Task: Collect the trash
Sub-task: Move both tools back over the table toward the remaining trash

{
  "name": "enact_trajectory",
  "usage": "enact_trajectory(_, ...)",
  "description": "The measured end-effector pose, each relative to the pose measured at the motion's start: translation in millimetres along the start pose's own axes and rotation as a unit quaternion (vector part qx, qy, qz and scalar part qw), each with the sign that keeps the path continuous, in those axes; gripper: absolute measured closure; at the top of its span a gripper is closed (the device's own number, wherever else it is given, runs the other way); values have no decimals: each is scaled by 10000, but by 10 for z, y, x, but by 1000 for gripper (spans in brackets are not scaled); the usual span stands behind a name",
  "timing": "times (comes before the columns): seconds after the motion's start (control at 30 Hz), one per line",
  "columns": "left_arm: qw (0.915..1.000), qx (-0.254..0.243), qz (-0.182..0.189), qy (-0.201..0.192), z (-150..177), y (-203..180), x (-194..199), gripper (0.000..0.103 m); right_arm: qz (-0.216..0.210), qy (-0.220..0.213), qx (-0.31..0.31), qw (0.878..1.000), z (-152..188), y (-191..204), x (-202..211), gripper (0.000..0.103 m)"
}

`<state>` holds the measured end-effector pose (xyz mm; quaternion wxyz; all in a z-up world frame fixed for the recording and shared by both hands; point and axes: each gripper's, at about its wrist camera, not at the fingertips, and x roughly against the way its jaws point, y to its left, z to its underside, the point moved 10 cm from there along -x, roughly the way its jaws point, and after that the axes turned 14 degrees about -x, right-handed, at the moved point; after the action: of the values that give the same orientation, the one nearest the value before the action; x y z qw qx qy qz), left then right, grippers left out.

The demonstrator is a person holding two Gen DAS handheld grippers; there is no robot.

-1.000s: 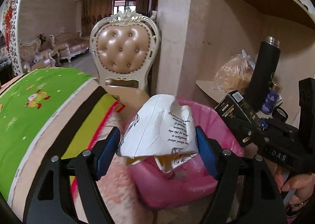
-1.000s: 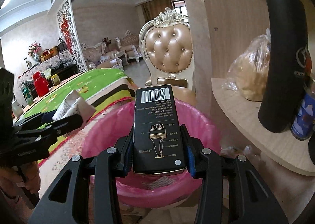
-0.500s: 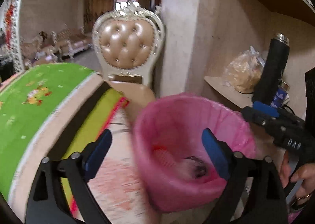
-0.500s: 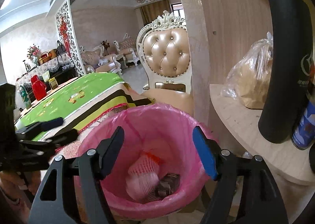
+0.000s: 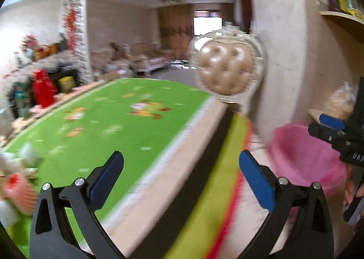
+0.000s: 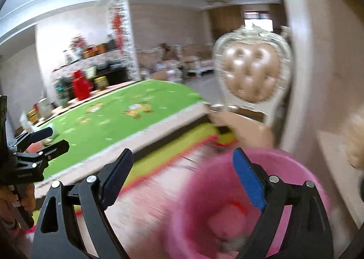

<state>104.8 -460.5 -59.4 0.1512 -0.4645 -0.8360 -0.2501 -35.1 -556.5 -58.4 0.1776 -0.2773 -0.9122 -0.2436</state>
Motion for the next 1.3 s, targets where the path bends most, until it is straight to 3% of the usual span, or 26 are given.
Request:
enact_trajectory(0.13, 9969, 270, -712, 177, 251, 648, 291, 5, -444, 279, 354, 9980, 16, 660, -270, 18)
enact_trajectory(0.23, 9899, 573, -1236, 401, 556, 1116, 572, 4, -623, 349, 703, 9950, 77, 1154, -369, 18)
enact_trajectory(0.37, 9788, 1079, -1654, 552, 1082, 1626, 1014, 4, -786, 298, 814, 9931, 223, 1681, -404, 18)
enact_trajectory(0.53, 9657, 1103, -2190, 852, 1676, 2099, 1477, 4, -1165, 308, 665, 9905, 535, 2237, -449, 18)
enact_trajectory(0.73, 9522, 1763, -2328, 896, 2295, 2652, 2049, 5, -1727, 691, 931, 9781, 1000, 2993, -439, 18)
enact_trajectory(0.87, 9321, 2367, -2602, 867, 2669, 3028, 2360, 5, -2080, 1226, 1274, 9620, 1353, 3492, -440, 18)
enact_trajectory(1.03, 9116, 2858, -2792, 961, 2922, 3311, 2560, 5, -2179, 1352, 1656, 9523, 1612, 3955, -432, 18)
enact_trajectory(1.17, 9062, 2903, -2815, 1237, 3016, 3558, 2538, 5, -2294, 1375, 1796, 9467, 1732, 4217, -416, 18)
enact_trajectory(1.3, 9070, 2834, -2794, 1377, 3001, 3795, 2361, 5, -2275, 1503, 1801, 9451, 1819, 4298, -484, 18)
